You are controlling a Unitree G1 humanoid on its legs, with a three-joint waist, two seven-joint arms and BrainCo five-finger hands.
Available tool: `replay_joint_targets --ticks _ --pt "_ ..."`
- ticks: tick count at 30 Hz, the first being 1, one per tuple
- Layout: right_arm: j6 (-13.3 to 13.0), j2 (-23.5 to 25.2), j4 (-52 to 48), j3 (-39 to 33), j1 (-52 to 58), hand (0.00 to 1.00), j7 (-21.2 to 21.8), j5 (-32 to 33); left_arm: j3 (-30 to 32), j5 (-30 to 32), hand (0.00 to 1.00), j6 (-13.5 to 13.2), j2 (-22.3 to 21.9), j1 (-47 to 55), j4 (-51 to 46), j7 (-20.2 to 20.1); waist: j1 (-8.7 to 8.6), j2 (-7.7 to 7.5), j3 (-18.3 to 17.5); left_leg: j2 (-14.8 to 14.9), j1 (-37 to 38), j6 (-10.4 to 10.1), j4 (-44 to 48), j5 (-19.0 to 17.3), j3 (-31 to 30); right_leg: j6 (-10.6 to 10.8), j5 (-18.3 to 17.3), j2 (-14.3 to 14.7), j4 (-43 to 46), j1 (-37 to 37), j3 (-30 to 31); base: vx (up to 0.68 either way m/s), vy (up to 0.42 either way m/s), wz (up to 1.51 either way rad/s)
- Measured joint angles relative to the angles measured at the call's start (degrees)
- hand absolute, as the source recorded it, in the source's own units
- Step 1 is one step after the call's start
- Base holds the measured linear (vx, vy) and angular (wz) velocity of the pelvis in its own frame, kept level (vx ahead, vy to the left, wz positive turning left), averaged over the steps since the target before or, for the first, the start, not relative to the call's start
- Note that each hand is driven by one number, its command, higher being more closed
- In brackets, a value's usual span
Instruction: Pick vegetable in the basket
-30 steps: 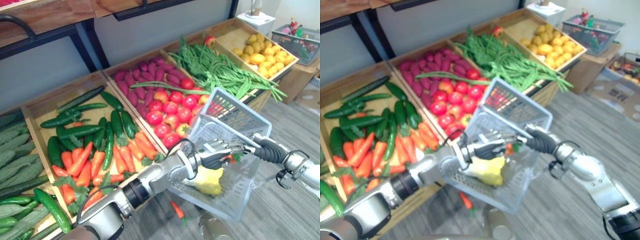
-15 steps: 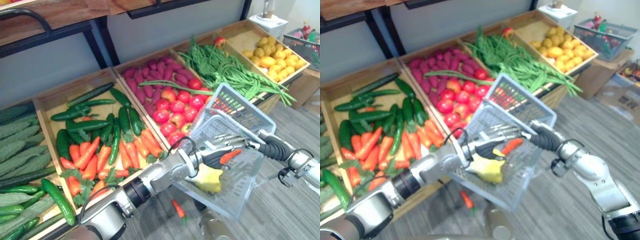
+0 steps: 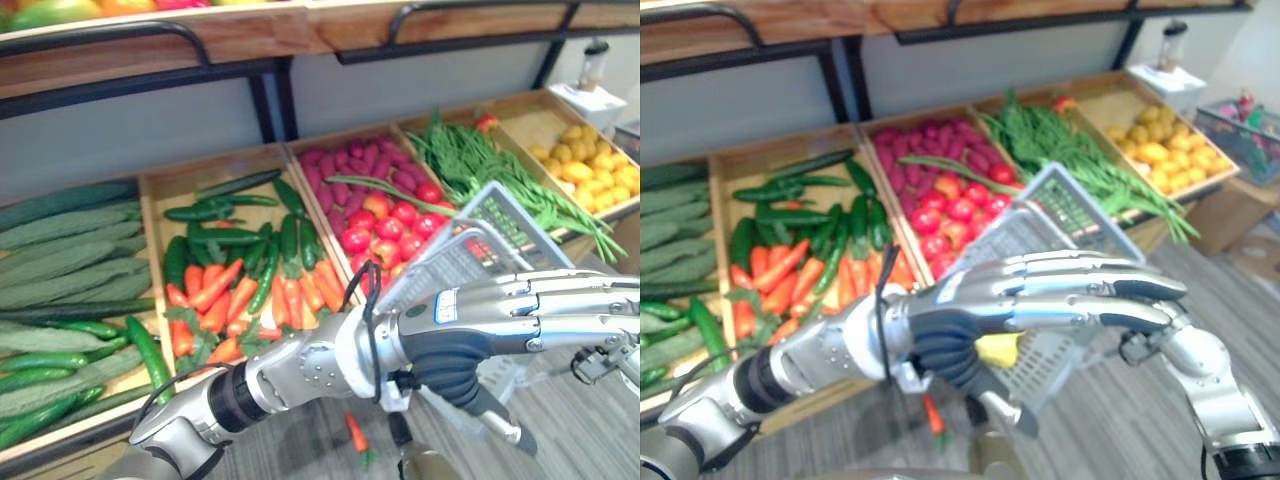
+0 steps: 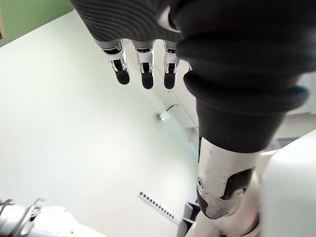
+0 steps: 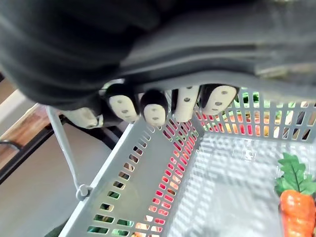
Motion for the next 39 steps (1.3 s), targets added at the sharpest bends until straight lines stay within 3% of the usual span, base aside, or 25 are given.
replay_joint_targets --ticks 4,7,12,15,17,23,28,30,33,39 --pt "0.0 3.2 4.0 -5.4 2.6 1.0 -2.3 -1.3 1.9 -1.5 0.0 0.1 4.3 4.1 -4.0 -0.1 0.17 -0.29 -0.6 -2.6 -1.2 0.3 -2.9 1.8 -5.0 -1.0 -0.7 -2.9 -0.7 2.1 -4.6 0.01 -0.004 0.63" --pt "-0.9 5.7 5.1 -9.8 4.9 1.0 -3.5 -2.3 8.4 -1.5 0.0 0.0 5.8 8.6 -7.7 0.9 0.18 -0.48 -0.7 -4.3 -2.2 0.8 -5.0 3.2 -8.3 -1.3 -0.9 -4.3 -1.7 3.4 -7.8 0.01 -0.017 0.59" --pt "-1.5 11.7 9.3 -17.1 8.2 1.0 -6.4 -4.4 24.6 -0.2 0.0 0.4 6.9 20.3 -11.2 3.7 0.18 -1.56 -1.9 -7.0 -3.8 0.8 -9.2 6.0 -15.2 -1.7 -1.5 -6.2 -3.7 6.0 -13.7 0.03 -0.017 0.56" --pt "-1.4 12.7 14.1 -21.1 8.5 1.0 -8.7 -4.5 37.1 1.6 0.0 1.0 6.7 28.2 -11.8 5.5 0.18 -2.16 -2.2 -9.4 -4.1 1.1 -12.9 8.4 -18.5 -1.9 -1.7 -7.2 -4.8 6.9 -16.2 0.06 -0.017 0.45" --pt "-1.5 13.1 16.1 -22.8 8.6 1.0 -9.0 -4.5 41.2 2.0 0.0 1.5 6.3 30.7 -11.7 6.4 0.14 -2.24 -2.3 -10.0 -4.2 1.2 -14.4 9.4 -19.7 -2.2 -1.8 -7.5 -4.9 7.0 -17.0 0.05 -0.014 0.32" --pt "-1.5 14.5 20.1 -28.6 11.0 1.0 -10.9 -4.5 60.6 5.0 0.0 3.2 -3.8 42.1 -11.0 11.5 -0.15 -2.94 -2.8 -12.8 -3.8 1.3 -22.2 14.7 -25.0 -2.3 -1.9 -8.1 -7.5 8.7 -21.6 0.06 -0.032 0.37" --pt "-1.5 16.0 21.7 -31.2 11.7 1.0 -11.0 -4.5 68.5 9.6 0.0 5.4 -14.1 49.2 -4.6 13.5 -0.12 -3.29 -3.1 -14.2 -2.8 1.3 -28.5 18.8 -27.8 -2.5 -2.1 -8.2 -7.9 8.7 -23.5 0.02 -0.041 0.25" --pt "-1.5 17.6 21.4 -32.3 13.2 1.0 -11.1 -4.4 72.4 10.6 0.0 7.2 -21.4 54.0 2.5 13.6 -0.12 -3.31 -3.5 -14.8 -1.5 1.2 -32.9 21.3 -28.6 -2.6 -2.2 -8.1 -8.2 8.8 -24.2 0.01 -0.045 0.15" --pt "-0.8 20.7 18.6 -32.8 15.1 1.0 -12.1 -4.4 75.7 11.4 0.0 9.3 -26.2 56.5 9.9 16.0 0.07 -3.22 -3.9 -15.1 0.1 1.0 -36.9 23.5 -29.3 -2.6 -2.2 -7.8 -8.3 8.9 -24.9 0.0 -0.031 0.09" --pt "1.8 26.3 6.2 -32.3 22.6 1.0 -12.1 -4.4 82.0 13.1 0.0 10.1 -28.6 59.2 25.9 21.3 0.31 -1.48 -5.9 -14.2 1.1 1.0 -37.9 24.0 -29.0 -2.7 -2.3 -7.0 -8.5 9.7 -26.0 0.0 -0.018 0.0"
